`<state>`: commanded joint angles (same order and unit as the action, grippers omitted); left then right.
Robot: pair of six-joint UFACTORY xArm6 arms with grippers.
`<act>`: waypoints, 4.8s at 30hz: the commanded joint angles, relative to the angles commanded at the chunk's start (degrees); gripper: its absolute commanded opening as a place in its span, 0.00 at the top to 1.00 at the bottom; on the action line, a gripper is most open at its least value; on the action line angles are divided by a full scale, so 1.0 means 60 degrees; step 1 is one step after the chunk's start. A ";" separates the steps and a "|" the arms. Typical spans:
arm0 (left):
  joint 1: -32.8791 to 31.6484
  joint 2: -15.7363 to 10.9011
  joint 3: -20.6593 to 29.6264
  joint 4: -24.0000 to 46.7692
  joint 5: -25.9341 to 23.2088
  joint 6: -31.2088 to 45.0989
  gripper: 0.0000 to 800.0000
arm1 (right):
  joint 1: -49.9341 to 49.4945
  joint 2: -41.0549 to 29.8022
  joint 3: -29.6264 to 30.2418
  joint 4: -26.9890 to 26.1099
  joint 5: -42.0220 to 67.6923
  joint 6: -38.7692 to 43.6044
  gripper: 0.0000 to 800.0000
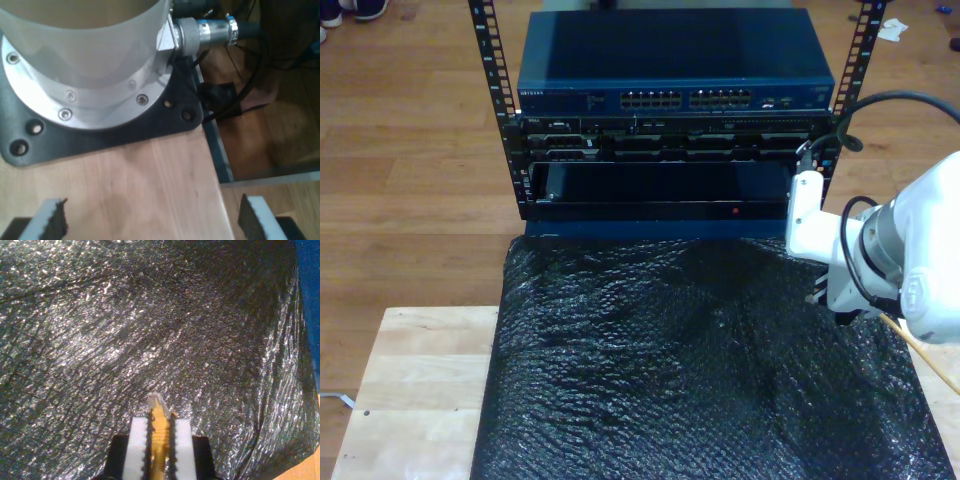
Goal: Grab the cable and plug it in
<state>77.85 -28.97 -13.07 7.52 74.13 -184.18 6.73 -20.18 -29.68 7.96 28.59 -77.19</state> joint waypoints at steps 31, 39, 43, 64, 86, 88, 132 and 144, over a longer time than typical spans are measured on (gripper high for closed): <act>0.0044 0.0117 0.0982 -0.0015 -0.1670 0.0234 0.00 | 0.0777 0.0220 0.0674 -0.0586 -0.3165 -0.0044 1.00; 0.0044 0.0117 0.0982 -0.0015 -0.1670 0.0234 0.00 | 0.1187 0.0176 0.1480 -0.1158 -0.4894 -0.0059 1.00; 0.0044 0.0117 0.0982 -0.0015 -0.1670 0.0234 0.00 | 0.1187 0.0132 0.1963 -0.1377 -0.6095 -0.0059 1.00; 0.0044 0.0117 0.0982 -0.0015 -0.1670 0.0234 0.00 | 0.1216 0.1524 0.0864 -0.1465 -0.8996 -0.0073 1.00; 0.0044 0.0117 0.0982 -0.0015 -0.1670 0.0234 0.00 | 0.2271 0.2198 0.0835 -0.1465 -1.1575 -0.0586 1.00; 0.0044 0.0117 0.0982 -0.0015 -0.1670 0.0234 0.00 | 0.2476 0.2007 0.0879 -0.1465 -1.1575 -0.0630 1.00; 0.0044 0.0117 0.0982 -0.0015 -0.1670 0.0234 0.00 | 0.1553 0.4498 -0.1495 -0.2667 -1.1604 -0.0806 1.00; 0.0044 0.0117 0.0982 -0.0015 -0.1670 0.0234 0.00 | 0.1553 0.4469 -0.1495 -0.2740 -1.2073 -0.0835 1.00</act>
<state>78.11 -28.26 -7.18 7.43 64.11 -182.77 16.04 6.64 -38.65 -8.48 -43.85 -82.20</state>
